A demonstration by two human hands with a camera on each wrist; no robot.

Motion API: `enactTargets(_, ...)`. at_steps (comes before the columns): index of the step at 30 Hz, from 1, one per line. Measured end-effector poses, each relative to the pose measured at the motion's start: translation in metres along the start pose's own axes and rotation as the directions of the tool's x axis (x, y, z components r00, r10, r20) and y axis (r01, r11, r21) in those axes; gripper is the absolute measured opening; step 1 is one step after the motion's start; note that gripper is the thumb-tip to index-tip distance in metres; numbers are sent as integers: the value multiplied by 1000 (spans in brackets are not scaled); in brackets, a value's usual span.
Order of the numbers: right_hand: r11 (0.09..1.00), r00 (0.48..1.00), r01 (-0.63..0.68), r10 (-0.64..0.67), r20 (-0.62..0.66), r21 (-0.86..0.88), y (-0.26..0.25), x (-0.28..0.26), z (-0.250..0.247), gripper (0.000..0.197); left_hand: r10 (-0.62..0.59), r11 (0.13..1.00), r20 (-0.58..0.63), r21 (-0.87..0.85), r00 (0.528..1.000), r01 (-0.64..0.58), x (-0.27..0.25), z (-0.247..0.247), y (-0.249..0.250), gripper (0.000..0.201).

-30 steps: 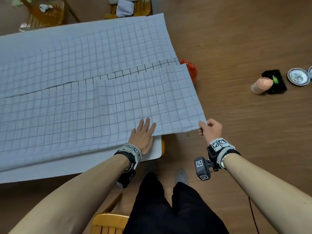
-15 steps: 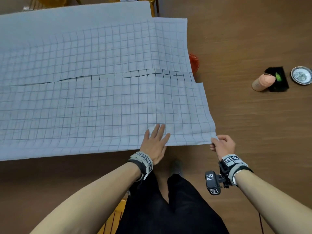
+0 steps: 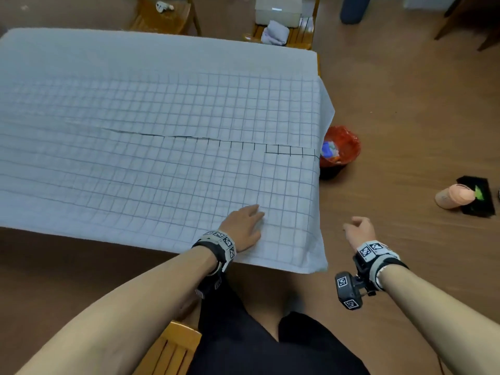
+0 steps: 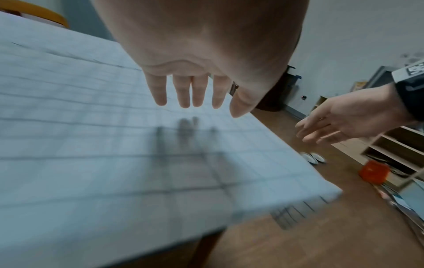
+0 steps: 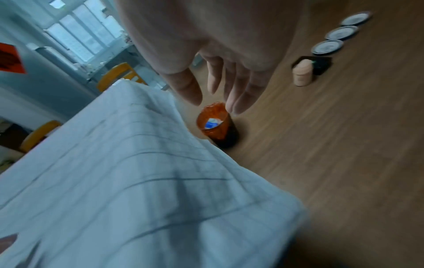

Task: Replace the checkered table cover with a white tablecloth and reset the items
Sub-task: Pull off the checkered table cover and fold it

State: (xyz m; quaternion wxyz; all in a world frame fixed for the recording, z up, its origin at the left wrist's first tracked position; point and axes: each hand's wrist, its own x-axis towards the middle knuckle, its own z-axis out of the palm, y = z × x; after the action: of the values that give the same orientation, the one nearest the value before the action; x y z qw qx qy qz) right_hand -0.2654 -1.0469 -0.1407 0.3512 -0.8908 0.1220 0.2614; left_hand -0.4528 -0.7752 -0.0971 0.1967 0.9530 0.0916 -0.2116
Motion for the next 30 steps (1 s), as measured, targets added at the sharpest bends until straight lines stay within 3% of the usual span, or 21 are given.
enactTargets(5,985,986,159,-155,60,-71,-113,-32,77,37,-141,989,1,-48,990,141,-29,-58,-114,61)
enactTargets(9,939,942,313,-288,175,-143,-192,-72,155,38,-267,961,-6,-73,964,266,-57,-90,-205,57)
enactTargets(13,860,843,481,-398,363,-174,-242,-121,232,37,-385,913,28,-137,923,385,-96,-96,-275,57)
enactTargets(17,757,729,612,-428,535,-228,-268,-152,289,36,-474,851,45,-232,879,471,-137,-92,-315,57)
enactTargets(24,588,551,768,-406,729,-252,-320,-190,374,37,-687,669,38,-357,726,652,-226,-95,-350,52)
enactTargets(30,478,431,850,-391,814,-220,-365,-239,450,39,-798,538,29,-417,602,733,-310,-104,-394,50)
